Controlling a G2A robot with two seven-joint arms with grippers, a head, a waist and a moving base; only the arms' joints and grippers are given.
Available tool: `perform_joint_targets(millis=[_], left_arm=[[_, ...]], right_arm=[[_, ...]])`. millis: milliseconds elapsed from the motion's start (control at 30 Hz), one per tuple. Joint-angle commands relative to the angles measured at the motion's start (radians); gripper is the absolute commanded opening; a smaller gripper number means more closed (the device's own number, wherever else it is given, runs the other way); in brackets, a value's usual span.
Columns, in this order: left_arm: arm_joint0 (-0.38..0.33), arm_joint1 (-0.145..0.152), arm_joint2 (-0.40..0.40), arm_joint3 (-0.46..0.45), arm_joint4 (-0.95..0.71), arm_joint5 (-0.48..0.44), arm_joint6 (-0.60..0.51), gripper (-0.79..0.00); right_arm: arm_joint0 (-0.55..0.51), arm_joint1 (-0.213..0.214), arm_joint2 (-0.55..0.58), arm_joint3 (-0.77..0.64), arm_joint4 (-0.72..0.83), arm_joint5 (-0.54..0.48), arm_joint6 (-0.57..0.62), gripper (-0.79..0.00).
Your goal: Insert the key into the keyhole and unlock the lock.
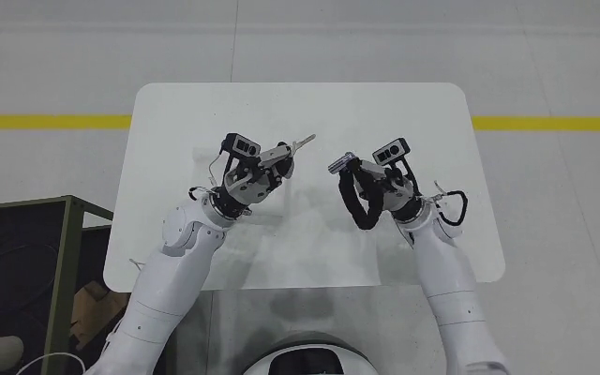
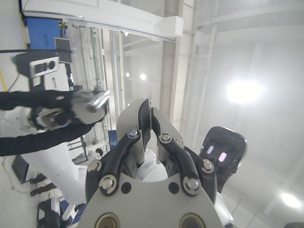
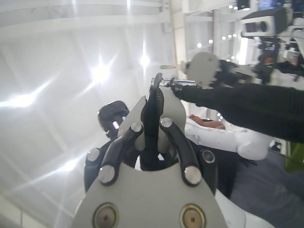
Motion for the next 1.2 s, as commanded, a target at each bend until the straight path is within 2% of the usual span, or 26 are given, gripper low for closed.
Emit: perform_joint_targets(millis=[0, 67, 233, 400, 567, 667, 700, 933, 1067, 1167], left_arm=[[0.015, -0.002, -0.014, -0.021, -0.003, -0.022, -0.005, -0.785], [0.030, -0.005, -0.015, -0.037, -0.002, -0.031, -0.013, -0.785], [0.050, -0.013, -0.011, -0.040, 0.014, -0.026, -0.023, -0.785], [0.064, -0.020, -0.020, -0.030, 0.008, -0.016, -0.038, -0.785], [0.070, -0.028, -0.023, -0.019, 0.000, 0.002, -0.053, -0.785], [0.072, -0.032, -0.027, -0.014, 0.003, 0.017, -0.061, -0.785], [0.072, -0.033, -0.028, -0.012, 0.005, 0.024, -0.064, -0.785], [0.074, -0.039, -0.028, -0.005, 0.017, 0.050, -0.075, -0.785], [0.074, -0.039, -0.028, -0.005, 0.017, 0.050, -0.075, -0.785], [0.074, -0.039, -0.028, -0.005, 0.017, 0.050, -0.075, -0.785]], right_arm=[[0.019, 0.023, 0.021, 0.006, -0.222, 0.001, 0.032, -0.785], [0.040, 0.041, 0.030, 0.005, -0.351, 0.000, 0.060, -0.785], [0.080, 0.075, 0.004, 0.030, -0.665, -0.103, 0.115, -0.785], [0.112, 0.094, -0.034, 0.055, -0.820, -0.220, 0.118, -0.785], [0.142, 0.106, -0.059, 0.077, -0.945, -0.383, 0.037, -0.785], [0.161, 0.113, -0.059, 0.104, -0.977, -0.424, -0.026, -0.785], [0.167, 0.113, -0.058, 0.121, -0.946, -0.419, -0.035, -0.785], [0.269, 0.133, -0.032, 0.255, -1.007, -0.487, -0.143, -0.785], [0.303, 0.138, -0.026, 0.278, -0.955, -0.543, -0.207, -0.785], [0.301, 0.144, -0.050, 0.294, -0.964, -0.528, -0.177, -0.785]])
